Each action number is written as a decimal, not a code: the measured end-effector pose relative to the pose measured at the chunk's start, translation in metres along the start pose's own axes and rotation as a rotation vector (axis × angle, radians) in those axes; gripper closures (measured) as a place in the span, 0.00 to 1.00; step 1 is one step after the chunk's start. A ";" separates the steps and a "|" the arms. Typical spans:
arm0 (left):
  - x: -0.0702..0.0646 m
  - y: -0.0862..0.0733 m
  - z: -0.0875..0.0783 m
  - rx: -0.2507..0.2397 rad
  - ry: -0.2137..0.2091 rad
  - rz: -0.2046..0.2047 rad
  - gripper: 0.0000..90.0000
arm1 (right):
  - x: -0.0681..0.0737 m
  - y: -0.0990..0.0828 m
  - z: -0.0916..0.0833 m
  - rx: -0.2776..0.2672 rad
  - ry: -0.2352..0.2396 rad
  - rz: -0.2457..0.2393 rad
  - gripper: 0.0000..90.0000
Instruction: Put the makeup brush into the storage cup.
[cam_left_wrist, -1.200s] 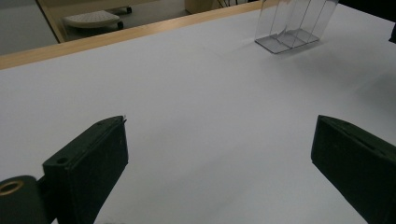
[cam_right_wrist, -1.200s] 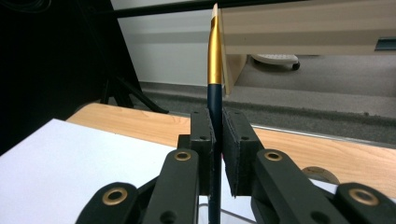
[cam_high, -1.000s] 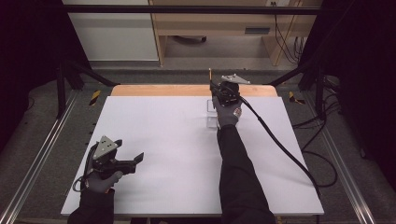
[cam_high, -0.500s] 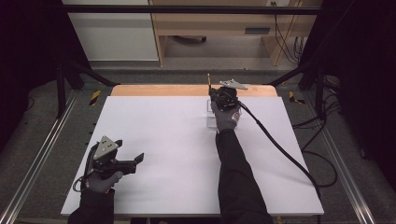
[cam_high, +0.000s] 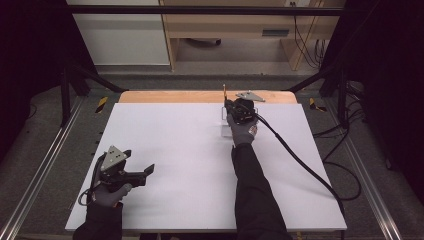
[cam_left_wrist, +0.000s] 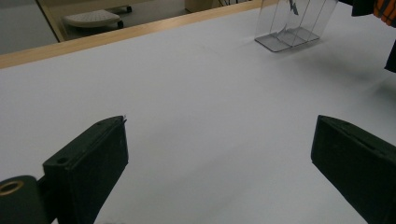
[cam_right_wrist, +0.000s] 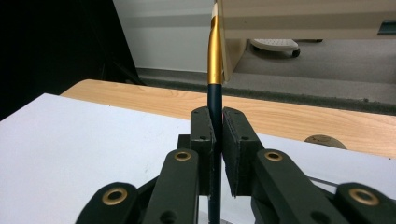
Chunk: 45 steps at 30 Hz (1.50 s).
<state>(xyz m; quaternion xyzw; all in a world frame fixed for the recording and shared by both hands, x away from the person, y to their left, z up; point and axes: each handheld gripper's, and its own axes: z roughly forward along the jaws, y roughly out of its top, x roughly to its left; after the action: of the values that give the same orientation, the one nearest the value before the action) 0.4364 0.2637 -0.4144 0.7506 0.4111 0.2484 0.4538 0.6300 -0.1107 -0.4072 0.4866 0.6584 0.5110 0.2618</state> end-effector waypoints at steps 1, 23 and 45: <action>0.000 0.000 0.000 0.000 0.000 0.000 0.04 | 0.000 0.000 0.000 0.000 0.000 0.000 0.93; -0.004 0.001 0.002 0.003 -0.007 0.009 0.04 | 0.007 -0.010 -0.012 0.068 -0.010 -0.047 0.91; -0.008 0.000 0.004 0.004 -0.016 0.007 0.04 | 0.009 -0.012 -0.086 0.043 0.119 -0.108 0.49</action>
<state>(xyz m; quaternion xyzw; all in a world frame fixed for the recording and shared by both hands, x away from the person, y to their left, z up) 0.4354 0.2554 -0.4159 0.7550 0.4053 0.2432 0.4545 0.5491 -0.1386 -0.3876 0.4247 0.7091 0.5097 0.2389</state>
